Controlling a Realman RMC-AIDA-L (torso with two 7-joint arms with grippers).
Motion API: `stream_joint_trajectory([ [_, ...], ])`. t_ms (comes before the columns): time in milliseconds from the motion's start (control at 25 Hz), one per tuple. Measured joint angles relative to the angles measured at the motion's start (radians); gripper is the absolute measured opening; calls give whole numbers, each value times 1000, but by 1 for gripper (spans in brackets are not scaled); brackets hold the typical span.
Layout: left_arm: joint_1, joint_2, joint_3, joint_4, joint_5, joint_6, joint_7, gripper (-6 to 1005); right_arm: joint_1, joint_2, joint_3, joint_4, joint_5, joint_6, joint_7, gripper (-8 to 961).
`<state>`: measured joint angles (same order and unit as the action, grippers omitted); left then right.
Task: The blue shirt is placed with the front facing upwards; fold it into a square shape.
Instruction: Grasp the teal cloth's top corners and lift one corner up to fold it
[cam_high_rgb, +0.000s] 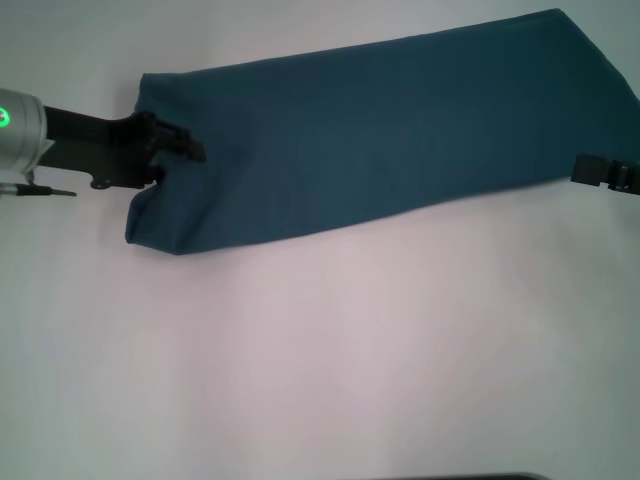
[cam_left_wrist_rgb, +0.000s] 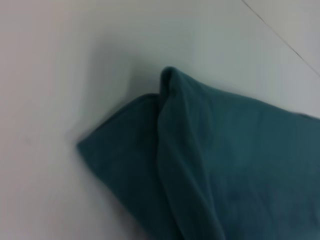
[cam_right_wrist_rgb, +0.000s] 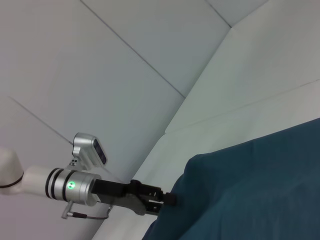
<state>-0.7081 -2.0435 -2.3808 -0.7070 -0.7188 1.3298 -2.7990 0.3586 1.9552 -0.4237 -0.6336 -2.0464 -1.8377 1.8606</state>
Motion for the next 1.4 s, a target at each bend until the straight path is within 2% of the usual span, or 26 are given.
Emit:
stream_joint_trajectory([
  [80, -13, 16, 1, 11, 2, 30, 8, 540, -1, -1, 4, 0, -1, 0, -1, 924],
  [200, -23, 33, 3, 22, 6, 38, 9, 485, -1, -1, 6, 0, -2, 0, -4, 924],
  [520, -25, 26, 13, 24, 26, 22, 10, 337, -3, 1, 8, 1, -3, -2, -1, 925],
  [720, -22, 27, -4, 16, 14, 60, 32, 117, -3, 0, 8, 2, -3, -2, -1, 925],
  [800, -15, 34, -37, 1, 5, 103, 56, 91, -3, 3, 8, 3, -3, 1, -1, 924],
  [960, 21, 58, -85, -48, 1, 149, 56, 38, 3, 19, 14, 9, 2, 33, -1, 924],
  [1200, 69, 118, -107, -56, 2, 171, 51, 38, 29, 63, 13, 11, 3, 130, -11, 925],
  [1320, 88, 130, -145, -64, 1, 185, 57, 38, 56, 89, 9, 10, 2, 156, -44, 924],
  [1400, 91, 131, -159, -68, 0, 197, 64, 38, 75, 107, 15, 6, 21, 144, -83, 920],
])
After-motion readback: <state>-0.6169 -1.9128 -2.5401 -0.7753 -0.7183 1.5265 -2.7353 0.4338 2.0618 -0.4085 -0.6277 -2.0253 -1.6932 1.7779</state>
